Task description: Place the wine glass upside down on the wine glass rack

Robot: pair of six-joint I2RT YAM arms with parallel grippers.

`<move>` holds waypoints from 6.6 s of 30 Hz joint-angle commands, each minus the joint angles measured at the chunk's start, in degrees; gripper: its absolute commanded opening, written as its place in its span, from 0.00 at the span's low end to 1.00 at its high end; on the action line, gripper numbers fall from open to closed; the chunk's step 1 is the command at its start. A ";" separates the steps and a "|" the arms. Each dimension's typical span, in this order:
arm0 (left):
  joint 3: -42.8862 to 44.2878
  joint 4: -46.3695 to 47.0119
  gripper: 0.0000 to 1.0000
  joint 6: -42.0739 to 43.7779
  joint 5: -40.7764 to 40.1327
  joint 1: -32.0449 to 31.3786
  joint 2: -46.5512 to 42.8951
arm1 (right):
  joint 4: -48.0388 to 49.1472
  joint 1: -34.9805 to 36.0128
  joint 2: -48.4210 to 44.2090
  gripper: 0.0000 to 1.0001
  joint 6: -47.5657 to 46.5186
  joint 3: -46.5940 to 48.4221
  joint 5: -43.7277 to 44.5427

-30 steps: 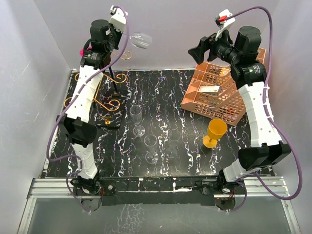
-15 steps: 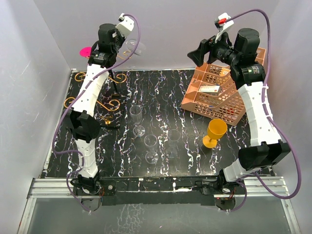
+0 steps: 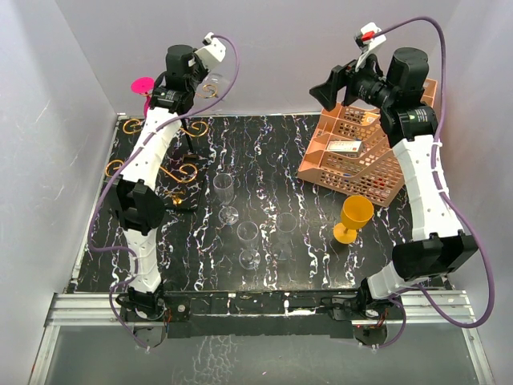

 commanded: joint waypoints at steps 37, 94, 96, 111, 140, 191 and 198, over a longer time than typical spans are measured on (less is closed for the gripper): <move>-16.91 5.20 0.00 15.81 5.65 -2.36 -16.47 | 6.16 -2.81 -3.56 0.83 3.08 -2.51 -4.13; -16.38 6.59 0.03 20.02 -0.81 -5.13 -10.91 | 9.80 -4.97 -4.82 0.85 5.64 -6.76 -5.65; -16.46 6.55 0.05 20.05 -1.01 -5.11 -10.88 | 9.86 -4.97 -4.82 0.85 5.64 -6.68 -5.74; -18.21 8.78 0.12 20.64 -1.45 -5.09 -10.88 | 10.00 -4.97 -4.94 0.85 5.71 -7.00 -5.82; -23.45 6.96 0.18 20.12 -2.96 -5.09 -14.80 | 7.23 -4.99 -5.69 0.85 2.02 -6.37 -2.60; -25.54 -4.89 0.97 -3.84 -4.74 -4.45 -30.15 | -37.16 -15.13 -23.23 0.70 -30.54 -36.98 19.77; -25.94 -5.02 0.97 -3.43 -5.06 -4.45 -30.94 | -35.35 -14.99 -19.59 0.51 -29.99 -38.08 19.68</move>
